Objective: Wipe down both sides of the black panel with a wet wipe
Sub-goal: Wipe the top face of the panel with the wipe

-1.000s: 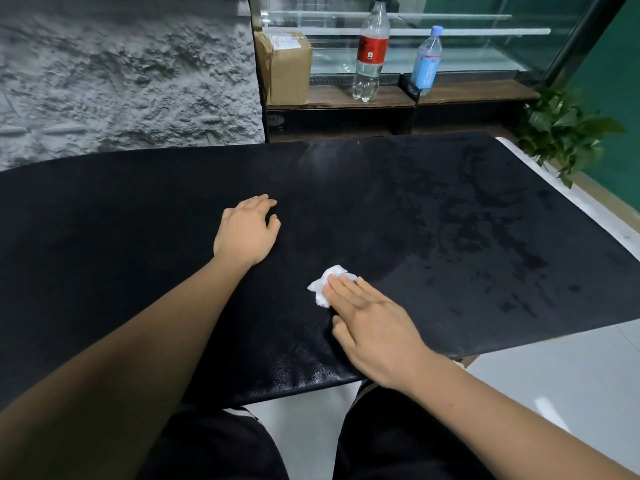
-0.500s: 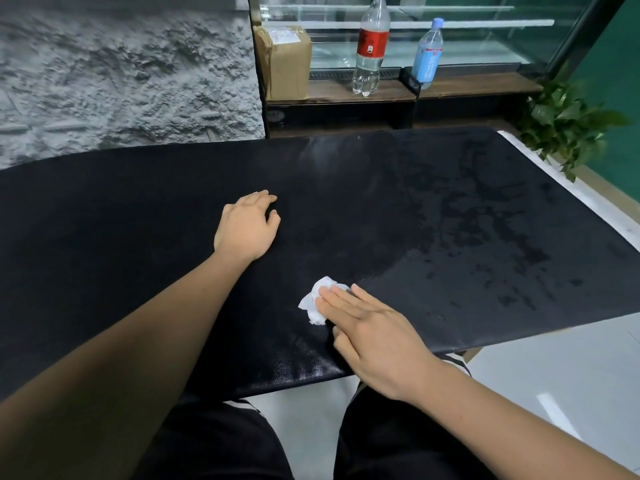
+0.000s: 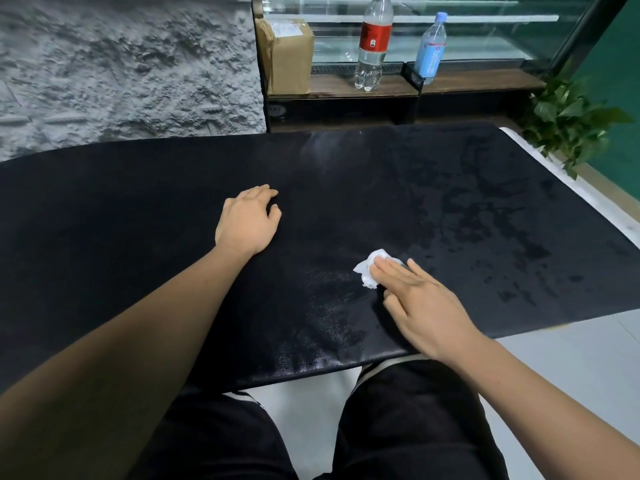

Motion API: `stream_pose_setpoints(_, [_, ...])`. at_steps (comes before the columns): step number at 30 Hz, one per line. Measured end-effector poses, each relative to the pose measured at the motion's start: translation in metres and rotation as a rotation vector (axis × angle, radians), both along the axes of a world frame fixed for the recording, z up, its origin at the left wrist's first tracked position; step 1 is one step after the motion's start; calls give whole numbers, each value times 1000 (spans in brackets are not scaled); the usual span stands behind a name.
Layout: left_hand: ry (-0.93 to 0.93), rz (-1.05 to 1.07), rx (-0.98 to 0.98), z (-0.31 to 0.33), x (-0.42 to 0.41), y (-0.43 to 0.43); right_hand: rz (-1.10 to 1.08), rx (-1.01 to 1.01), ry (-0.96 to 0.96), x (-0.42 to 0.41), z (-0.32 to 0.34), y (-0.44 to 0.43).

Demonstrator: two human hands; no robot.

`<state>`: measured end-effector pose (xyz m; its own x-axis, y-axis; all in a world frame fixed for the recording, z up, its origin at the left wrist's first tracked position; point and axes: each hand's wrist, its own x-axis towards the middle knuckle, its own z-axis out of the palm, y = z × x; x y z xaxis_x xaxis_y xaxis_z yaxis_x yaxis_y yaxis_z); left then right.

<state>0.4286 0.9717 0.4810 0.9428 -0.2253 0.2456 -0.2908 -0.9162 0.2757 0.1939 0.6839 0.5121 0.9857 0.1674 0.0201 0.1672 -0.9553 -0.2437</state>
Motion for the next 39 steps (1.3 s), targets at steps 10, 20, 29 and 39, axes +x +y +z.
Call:
stream_pose_setpoints(10, [2, 4, 8, 0, 0, 0, -41, 5, -126, -23, -7, 34])
stream_pose_setpoints(20, [4, 6, 14, 2, -2, 0, 165, 9, -77, -61, -7, 93])
stream_pose_setpoints(29, [11, 8, 21, 2, -3, 0, 277, 13, -70, -79, -7, 124])
stream_pose_setpoints(39, [7, 8, 16, 3, -3, 2, 248, 34, -60, -80, -7, 101])
